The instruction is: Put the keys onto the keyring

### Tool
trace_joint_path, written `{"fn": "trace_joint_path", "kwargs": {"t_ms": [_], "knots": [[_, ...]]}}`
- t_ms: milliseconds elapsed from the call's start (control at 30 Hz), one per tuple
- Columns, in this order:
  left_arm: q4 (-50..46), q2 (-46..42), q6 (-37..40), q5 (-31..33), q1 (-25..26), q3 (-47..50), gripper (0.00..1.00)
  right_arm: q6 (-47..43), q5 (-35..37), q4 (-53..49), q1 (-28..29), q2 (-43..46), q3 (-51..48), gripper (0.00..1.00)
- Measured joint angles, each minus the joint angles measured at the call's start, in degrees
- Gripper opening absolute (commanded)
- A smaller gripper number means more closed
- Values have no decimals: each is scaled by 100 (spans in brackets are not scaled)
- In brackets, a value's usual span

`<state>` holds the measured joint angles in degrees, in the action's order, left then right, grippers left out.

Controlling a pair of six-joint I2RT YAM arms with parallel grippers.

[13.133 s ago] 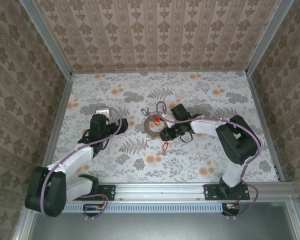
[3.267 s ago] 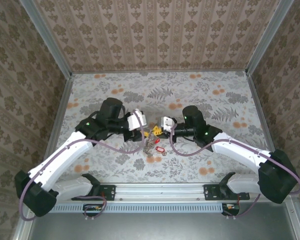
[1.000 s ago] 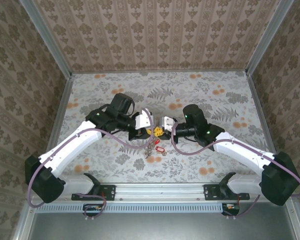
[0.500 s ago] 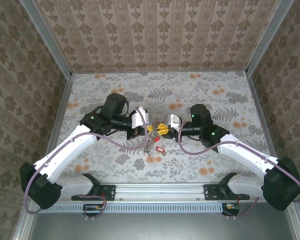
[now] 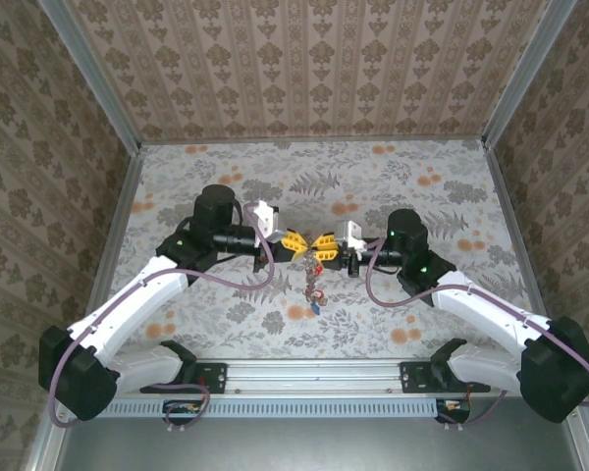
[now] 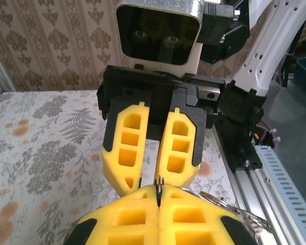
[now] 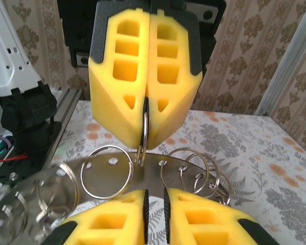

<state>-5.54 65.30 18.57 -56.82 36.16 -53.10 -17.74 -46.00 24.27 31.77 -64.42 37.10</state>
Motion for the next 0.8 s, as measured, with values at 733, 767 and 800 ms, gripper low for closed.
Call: {"fn": "trace_joint_path", "kwargs": {"t_ms": [733,767,800], "knots": [[909,22,-492,131,55,328,0,474,-133,634,0,-2,-55,19],[911,22,-492,136,55,332,0,472,-136,634,0,-2,-55,18],[909,22,-492,138,55,337,0,466,-138,634,0,-2,-55,16]]}}
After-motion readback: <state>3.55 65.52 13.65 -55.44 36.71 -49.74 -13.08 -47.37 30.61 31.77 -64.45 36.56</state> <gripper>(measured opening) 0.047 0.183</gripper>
